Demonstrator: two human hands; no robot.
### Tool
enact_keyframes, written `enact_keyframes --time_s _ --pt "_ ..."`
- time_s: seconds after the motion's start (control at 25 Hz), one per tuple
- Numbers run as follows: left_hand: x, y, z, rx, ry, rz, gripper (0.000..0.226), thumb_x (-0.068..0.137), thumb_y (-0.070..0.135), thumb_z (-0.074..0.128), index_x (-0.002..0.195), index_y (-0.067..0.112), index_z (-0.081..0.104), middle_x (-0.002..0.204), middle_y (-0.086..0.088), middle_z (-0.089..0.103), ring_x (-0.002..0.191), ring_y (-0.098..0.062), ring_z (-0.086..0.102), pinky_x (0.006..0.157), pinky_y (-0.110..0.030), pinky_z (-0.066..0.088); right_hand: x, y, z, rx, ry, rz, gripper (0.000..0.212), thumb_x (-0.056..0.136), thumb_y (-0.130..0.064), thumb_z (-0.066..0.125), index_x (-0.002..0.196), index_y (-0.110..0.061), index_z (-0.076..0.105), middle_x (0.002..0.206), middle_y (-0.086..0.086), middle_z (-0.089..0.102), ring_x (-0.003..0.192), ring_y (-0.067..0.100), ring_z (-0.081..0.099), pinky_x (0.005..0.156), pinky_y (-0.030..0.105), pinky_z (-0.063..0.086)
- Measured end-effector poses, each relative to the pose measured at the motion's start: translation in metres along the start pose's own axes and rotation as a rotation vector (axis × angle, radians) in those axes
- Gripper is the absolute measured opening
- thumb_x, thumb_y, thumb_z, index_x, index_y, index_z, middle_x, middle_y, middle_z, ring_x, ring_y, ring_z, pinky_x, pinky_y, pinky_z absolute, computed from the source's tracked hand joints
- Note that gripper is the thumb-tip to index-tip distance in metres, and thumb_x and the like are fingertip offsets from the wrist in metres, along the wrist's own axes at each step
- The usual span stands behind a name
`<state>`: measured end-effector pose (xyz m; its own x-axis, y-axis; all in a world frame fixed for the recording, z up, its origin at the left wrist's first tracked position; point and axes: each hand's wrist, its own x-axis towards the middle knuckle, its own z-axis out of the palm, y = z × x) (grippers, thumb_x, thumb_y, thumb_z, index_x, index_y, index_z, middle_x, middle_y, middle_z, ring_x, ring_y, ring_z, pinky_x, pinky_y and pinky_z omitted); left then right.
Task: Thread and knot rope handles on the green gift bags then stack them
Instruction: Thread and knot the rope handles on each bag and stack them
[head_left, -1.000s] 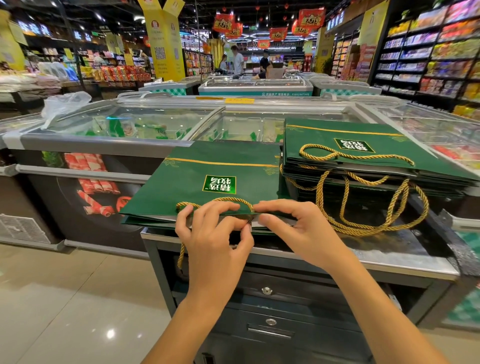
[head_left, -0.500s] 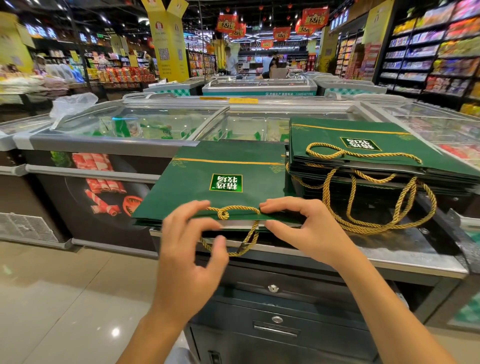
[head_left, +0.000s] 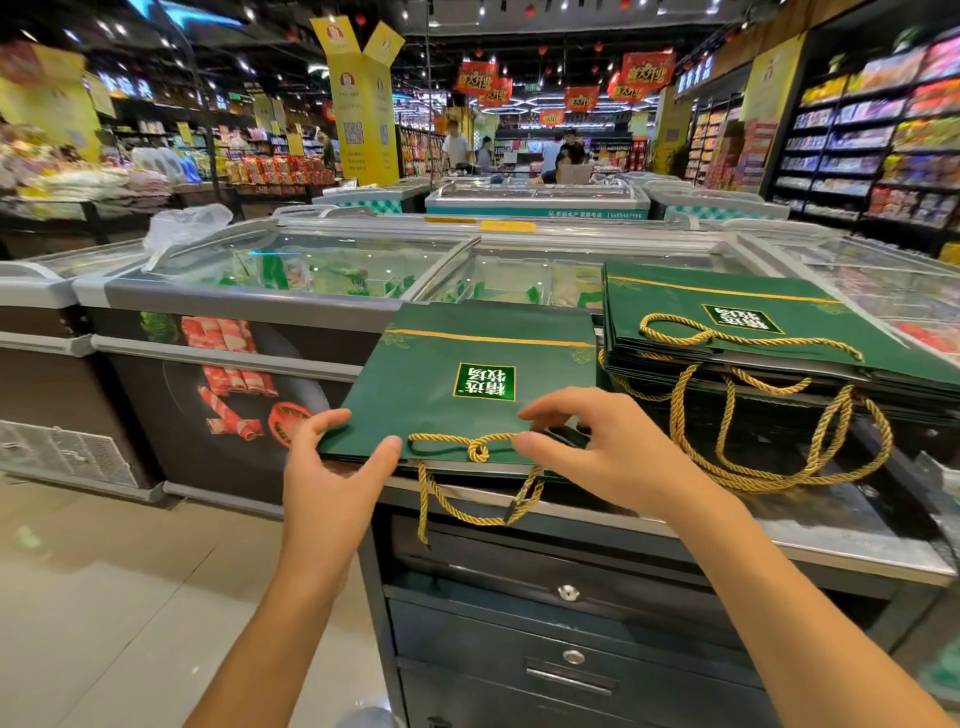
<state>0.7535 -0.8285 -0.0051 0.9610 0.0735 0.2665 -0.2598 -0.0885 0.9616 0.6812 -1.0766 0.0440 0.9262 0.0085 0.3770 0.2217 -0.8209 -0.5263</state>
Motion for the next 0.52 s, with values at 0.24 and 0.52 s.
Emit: enact_keyframes --time_s 0.24,0.52 --pt "-0.002 0.002 0.015 -0.071 -0.019 0.021 0.013 0.093 0.011 0.066 0.103 0.02 0.069 0.094 0.013 0.07 0.076 0.001 0.064 0.066 -0.016 0.053 0.032 -0.037 0.02 -0.305 -0.198 -0.078 0.048 0.076 -0.067 0.075 0.105 -0.029 0.067 0.1 -0.008 0.058 0.096 0.014 0.053 0.082 0.037 0.051" --pt "0.001 -0.003 0.014 -0.075 -0.074 -0.035 0.016 0.095 0.015 0.064 0.102 0.028 0.069 0.08 0.012 0.071 0.067 -0.012 0.063 0.072 -0.037 0.057 0.042 -0.043 0.004 0.177 -0.213 -0.001 0.007 0.098 -0.022 0.066 0.096 -0.015 0.065 0.079 0.002 0.071 0.071 0.018 0.067 0.074 0.034 0.057"
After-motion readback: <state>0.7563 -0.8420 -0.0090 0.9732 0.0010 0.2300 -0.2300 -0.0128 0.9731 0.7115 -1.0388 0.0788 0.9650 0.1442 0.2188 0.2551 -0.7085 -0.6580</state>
